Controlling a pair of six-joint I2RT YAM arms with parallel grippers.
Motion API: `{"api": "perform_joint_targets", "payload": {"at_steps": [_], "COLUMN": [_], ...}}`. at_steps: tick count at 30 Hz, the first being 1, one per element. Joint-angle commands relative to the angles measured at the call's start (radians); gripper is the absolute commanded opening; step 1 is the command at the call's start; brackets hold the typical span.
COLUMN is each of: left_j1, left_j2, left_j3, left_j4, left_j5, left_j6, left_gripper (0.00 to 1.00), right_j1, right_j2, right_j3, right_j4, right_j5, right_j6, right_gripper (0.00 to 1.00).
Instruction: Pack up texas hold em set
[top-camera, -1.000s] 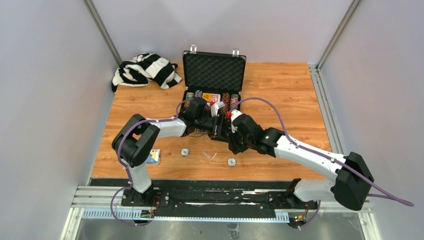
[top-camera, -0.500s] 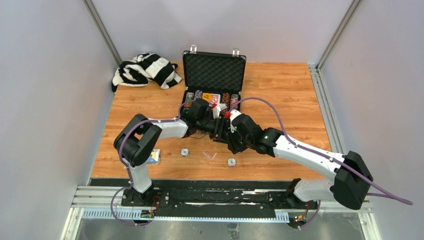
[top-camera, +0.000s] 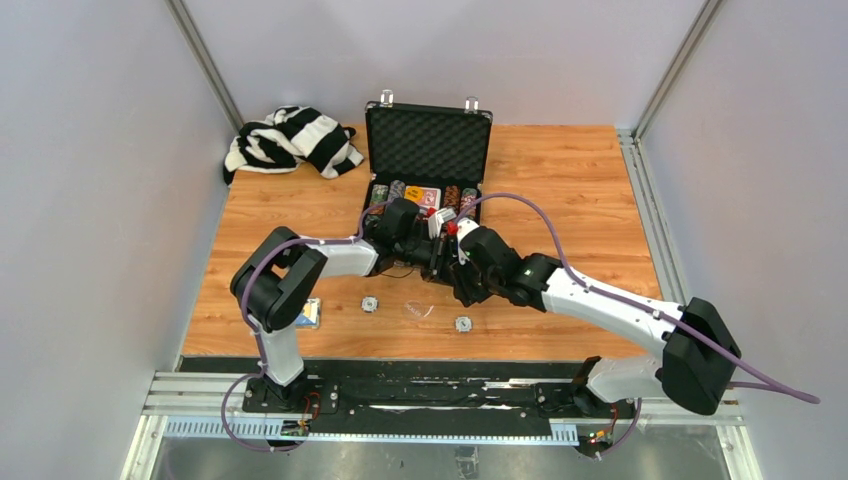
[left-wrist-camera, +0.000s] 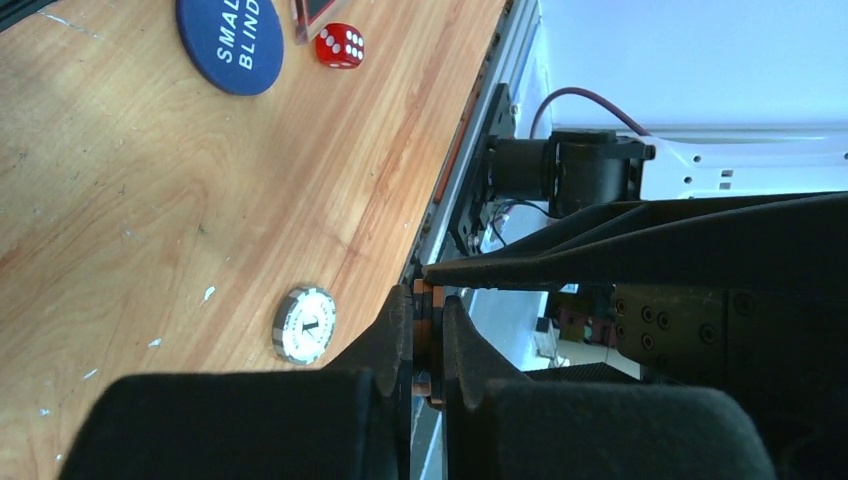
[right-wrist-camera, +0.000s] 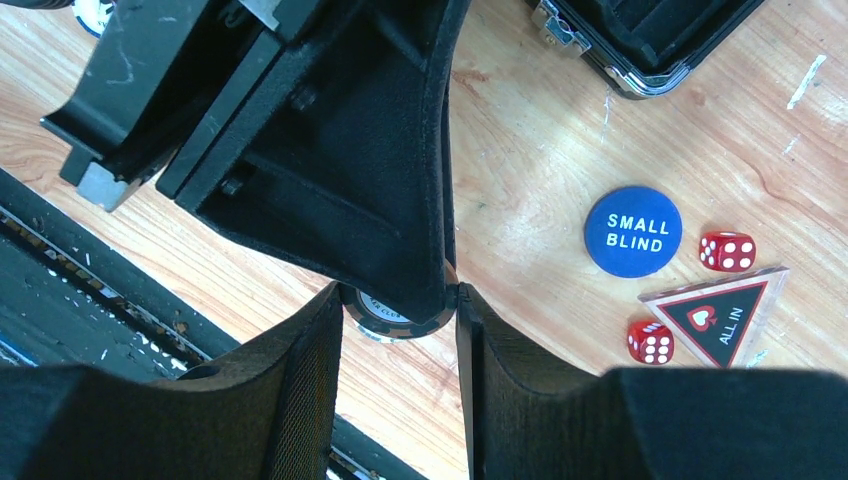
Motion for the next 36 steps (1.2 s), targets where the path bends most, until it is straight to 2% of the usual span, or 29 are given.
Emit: {"api": "perform_joint_targets", "payload": {"at_steps": [1,7,13,17,22,29,33,36], "left_j1": [-0.005,0.005,0.089,0.14,0.201,0.246,0.247,0.246], "left_j2": [0.016,0.038,0.033,0.038,0.084,0.186,0.222,0.213], "left_j3": [-0.01,-0.027,-0.011,0.025,0.164,0.363,0.405,0.378], "left_j4": [0.023,0.181,0.233,0.234,0.233,0.23,0.23,0.23], "left_j5": [0.01,0.037,0.044,0.051,0.128,0.192,0.222,0.23], "left_j6": [0.004,-0.094,-0.107,-0.079,0.085,0.387,0.557,0.688], "left_gripper": [0.0,0.0,0.0,0.0,0.0,0.0,0.0,0.0], "right_j1": [0.011,0.011,0.005,-0.006,-0.016,-0.026,-0.039,-0.044], "right_j2": [-0.003,-0.032,-0.209,-0.324,-0.403,-0.409,-0.387,-0.369], "right_j3": [0.035,0.014,-0.084,-0.118,-0.131,-0.157,-0.164,-0.164], "right_j4": [0.015,0.012,0.001,0.003,0.01,0.008,0.014,0.013], "right_j5": [0.02,0.032,0.061,0.083,0.147,0.199,0.211,0.213], "right_j6": [-0.009,-0.013,-0.025,-0.033,-0.058,-0.108,-0.106,-0.103], "right_gripper": [0.38,0.39,0.59,0.6,0.61,0.67,0.67,0.67]}}
